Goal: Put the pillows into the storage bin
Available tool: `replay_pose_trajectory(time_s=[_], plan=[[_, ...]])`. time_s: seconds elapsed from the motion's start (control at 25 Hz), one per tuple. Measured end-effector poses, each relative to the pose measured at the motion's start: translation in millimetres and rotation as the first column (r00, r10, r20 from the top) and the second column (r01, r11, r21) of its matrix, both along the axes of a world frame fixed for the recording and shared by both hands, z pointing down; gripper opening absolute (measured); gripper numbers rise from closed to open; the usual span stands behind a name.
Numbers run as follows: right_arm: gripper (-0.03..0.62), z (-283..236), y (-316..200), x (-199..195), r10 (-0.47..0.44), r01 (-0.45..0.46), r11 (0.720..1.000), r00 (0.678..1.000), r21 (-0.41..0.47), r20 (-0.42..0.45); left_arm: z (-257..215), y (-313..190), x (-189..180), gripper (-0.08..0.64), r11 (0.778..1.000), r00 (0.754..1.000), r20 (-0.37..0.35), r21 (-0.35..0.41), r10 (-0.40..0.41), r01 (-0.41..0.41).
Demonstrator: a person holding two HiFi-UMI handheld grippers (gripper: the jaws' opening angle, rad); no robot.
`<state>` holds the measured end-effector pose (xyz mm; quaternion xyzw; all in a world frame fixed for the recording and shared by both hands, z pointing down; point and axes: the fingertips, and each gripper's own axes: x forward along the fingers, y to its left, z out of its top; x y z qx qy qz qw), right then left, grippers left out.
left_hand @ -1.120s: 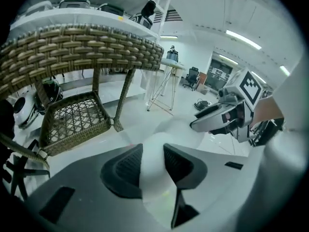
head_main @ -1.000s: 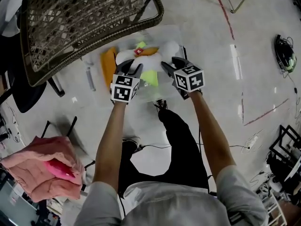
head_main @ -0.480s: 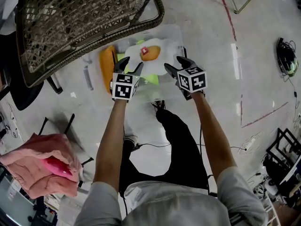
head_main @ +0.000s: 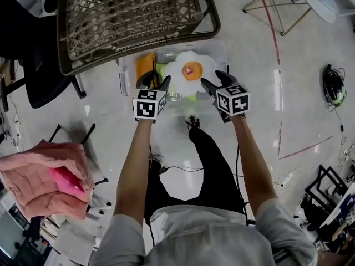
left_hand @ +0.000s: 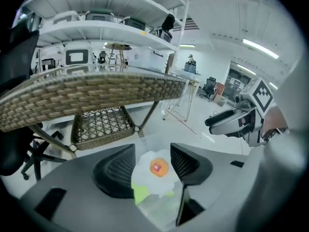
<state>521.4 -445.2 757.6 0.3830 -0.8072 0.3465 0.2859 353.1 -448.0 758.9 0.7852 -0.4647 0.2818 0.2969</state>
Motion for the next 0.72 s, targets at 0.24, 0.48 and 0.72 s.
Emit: replay_pose_trajectory(time_s=[0.24,0.48,0.72], plan=[[0.298,-70,0,-67,-0.136,0.138,0.983,0.990,0.122,-0.025,-66,22,-68,0.244,0.982,0.984,-0.064,0.077,-0.166,0.171],[0.298,-158,27,-179,-0.285,0.279,0.935,0.959,0.217,-0.005,-147,76,-174,0.244,0.925,0.933,-0.132,0.145,-0.334,0.351],[0.298,-227,75,-306,-0.483,0.465,0.841,0.875,0.275,-0.001,-218,156,-292,0.244,0.812,0.836,-0.161,0.200,-0.525,0.549]])
